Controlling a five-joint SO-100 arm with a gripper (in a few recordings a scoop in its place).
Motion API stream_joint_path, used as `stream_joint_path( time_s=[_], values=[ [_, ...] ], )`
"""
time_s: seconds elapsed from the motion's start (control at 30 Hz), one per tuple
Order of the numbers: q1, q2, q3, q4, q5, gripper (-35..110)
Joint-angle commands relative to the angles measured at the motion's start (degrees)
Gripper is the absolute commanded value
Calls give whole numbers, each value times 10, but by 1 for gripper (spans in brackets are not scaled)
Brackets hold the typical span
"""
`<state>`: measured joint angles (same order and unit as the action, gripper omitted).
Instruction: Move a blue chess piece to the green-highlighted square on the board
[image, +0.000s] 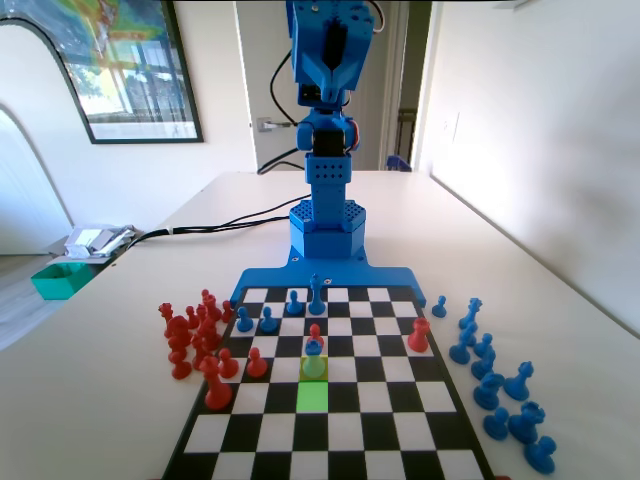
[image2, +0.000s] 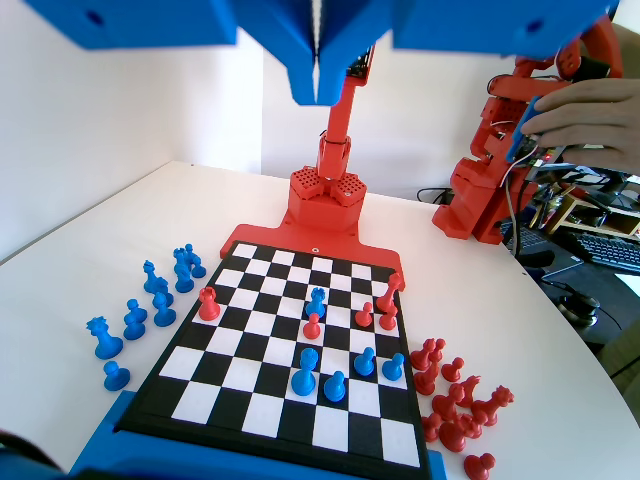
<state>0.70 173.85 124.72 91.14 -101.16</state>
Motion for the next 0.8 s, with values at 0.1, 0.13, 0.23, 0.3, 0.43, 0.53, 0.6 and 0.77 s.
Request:
stream_joint_path(
  time_s=[0.1, 0.13, 0.23, 0.3, 0.43, 0.53, 0.6, 0.77],
  values=[
    [5, 11, 0, -9, -4, 1],
    [5, 11, 0, -9, -4, 1],
    [5, 11, 0, -9, -4, 1],
    [5, 11, 0, -9, -4, 1],
    [9, 11, 0, -9, -4, 1],
    [14, 11, 0, -9, -4, 1],
    [14, 11, 0, -9, -4, 1],
    [2, 2, -4, -8, -18, 1]
  ],
)
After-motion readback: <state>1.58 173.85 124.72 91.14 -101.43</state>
